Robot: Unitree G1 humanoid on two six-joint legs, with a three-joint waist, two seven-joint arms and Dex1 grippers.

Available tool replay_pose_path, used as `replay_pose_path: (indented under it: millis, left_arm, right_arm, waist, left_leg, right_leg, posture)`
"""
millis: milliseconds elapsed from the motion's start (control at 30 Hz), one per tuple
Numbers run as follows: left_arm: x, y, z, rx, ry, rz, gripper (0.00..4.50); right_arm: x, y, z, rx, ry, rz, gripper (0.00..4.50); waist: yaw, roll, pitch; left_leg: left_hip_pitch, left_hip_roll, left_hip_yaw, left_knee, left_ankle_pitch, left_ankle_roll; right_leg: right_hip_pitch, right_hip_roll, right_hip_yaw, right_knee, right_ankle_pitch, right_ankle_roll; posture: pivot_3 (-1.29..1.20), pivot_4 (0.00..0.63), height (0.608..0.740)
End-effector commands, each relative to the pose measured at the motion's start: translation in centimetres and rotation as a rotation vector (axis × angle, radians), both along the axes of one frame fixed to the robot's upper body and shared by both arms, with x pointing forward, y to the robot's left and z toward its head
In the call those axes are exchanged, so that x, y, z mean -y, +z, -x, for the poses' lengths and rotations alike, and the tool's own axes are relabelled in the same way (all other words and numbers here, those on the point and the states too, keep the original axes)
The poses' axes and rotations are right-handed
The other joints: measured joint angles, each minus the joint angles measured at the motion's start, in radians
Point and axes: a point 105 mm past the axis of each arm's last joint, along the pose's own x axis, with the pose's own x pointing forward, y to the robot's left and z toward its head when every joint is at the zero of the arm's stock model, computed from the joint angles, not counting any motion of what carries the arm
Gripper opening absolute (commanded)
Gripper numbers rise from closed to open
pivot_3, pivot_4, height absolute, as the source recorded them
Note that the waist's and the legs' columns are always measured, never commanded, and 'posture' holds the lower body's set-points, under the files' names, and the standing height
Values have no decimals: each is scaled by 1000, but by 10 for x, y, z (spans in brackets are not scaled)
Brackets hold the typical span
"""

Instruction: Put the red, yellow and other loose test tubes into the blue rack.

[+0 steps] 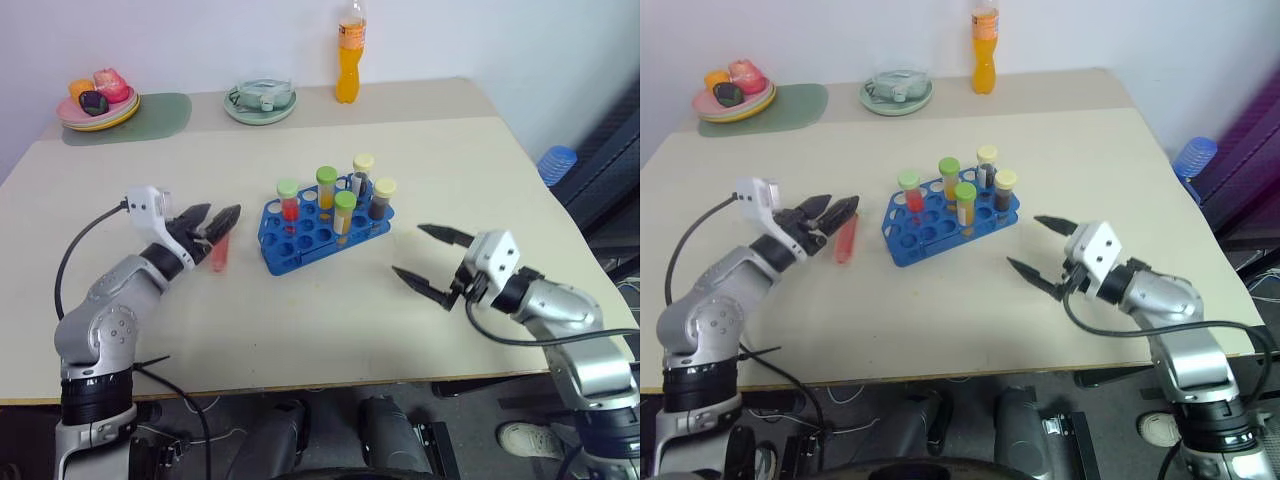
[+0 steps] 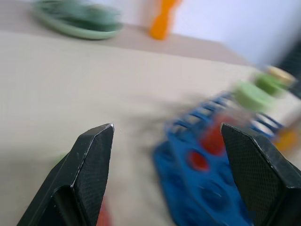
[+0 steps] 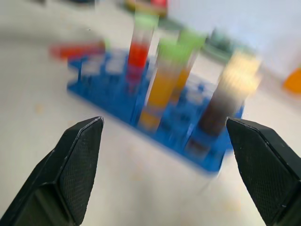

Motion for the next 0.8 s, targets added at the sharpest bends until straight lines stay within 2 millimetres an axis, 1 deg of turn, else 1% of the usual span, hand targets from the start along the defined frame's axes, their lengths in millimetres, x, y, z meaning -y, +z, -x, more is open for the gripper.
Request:
replay_pose_path:
  millis: [33, 100, 133, 167, 233, 333, 467, 600, 800]
  left_arm:
    - [-8, 4, -6, -187, 99, -68, 3715]
    - [-7, 14, -13, -220, 101, -104, 3715]
    - [-6, 18, -15, -232, 97, -110, 3715]
    - [-5, 20, -17, -256, 87, -110, 3715]
    - [-3, 24, -21, -309, 72, -123, 3715]
    - [5, 28, -27, -402, 29, -112, 3715]
    - [13, 24, -34, -527, 19, -98, 3715]
    - [21, 21, -41, -589, 16, -116, 3715]
    - [24, 16, -46, -673, 35, -166, 3715]
  right_arm:
    - [-12, 27, 1, 55, 40, -37, 4251]
    - [-18, 34, 0, 50, 55, -54, 4251]
    - [-19, 34, 0, 37, 52, -45, 4251]
    - [-19, 32, 0, 23, 41, -25, 4251]
    - [-19, 32, 0, 13, 30, -5, 4251]
    - [-20, 36, 0, 19, 29, -7, 4251]
    - [-25, 40, 2, 29, 27, -9, 4251]
    - [-27, 42, 2, 31, 19, -16, 4251]
    - [-26, 44, 2, 27, 1, -21, 4251]
  waist:
    - [8, -1, 0]
    - [16, -1, 1]
    - [19, -1, 1]
    - [20, -2, 0]
    - [22, -2, 0]
    - [21, -2, 1]
    - [20, -2, 1]
    - [18, -2, 1]
    - [19, -2, 1]
  left_leg:
    - [0, 0, 0, 0, 0, 0]
    - [-2, 0, 0, 1, 0, 0]
    - [-4, 0, 0, 1, 0, 0]
    - [-5, 0, 0, 2, 0, 0]
    - [-8, 0, 0, 4, 2, -7]
    - [-12, 0, 0, 9, 2, -6]
    - [-13, 0, 0, 13, 1, -6]
    - [-13, 0, 0, 13, 1, -7]
    - [-13, 0, 0, 13, 1, -7]
  right_leg:
    - [0, 0, 0, 0, 0, 0]
    - [-2, 2, 0, 0, 0, 0]
    - [-3, 2, 0, 0, 0, 0]
    - [-5, 2, 0, 0, 0, 0]
    - [-7, 3, -1, 0, 0, 0]
    - [-9, 3, -1, 1, 0, 0]
    - [-9, 3, -2, 2, 1, 1]
    - [-9, 3, -2, 2, 1, 1]
    - [-9, 3, -2, 2, 1, 1]
  posture:
    - [0, 150, 740]
    - [0, 150, 740]
    - [0, 150, 740]
    - [0, 150, 740]
    - [0, 150, 740]
    - [0, 150, 740]
    - [0, 150, 740]
    - [0, 150, 740]
    - [0, 150, 740]
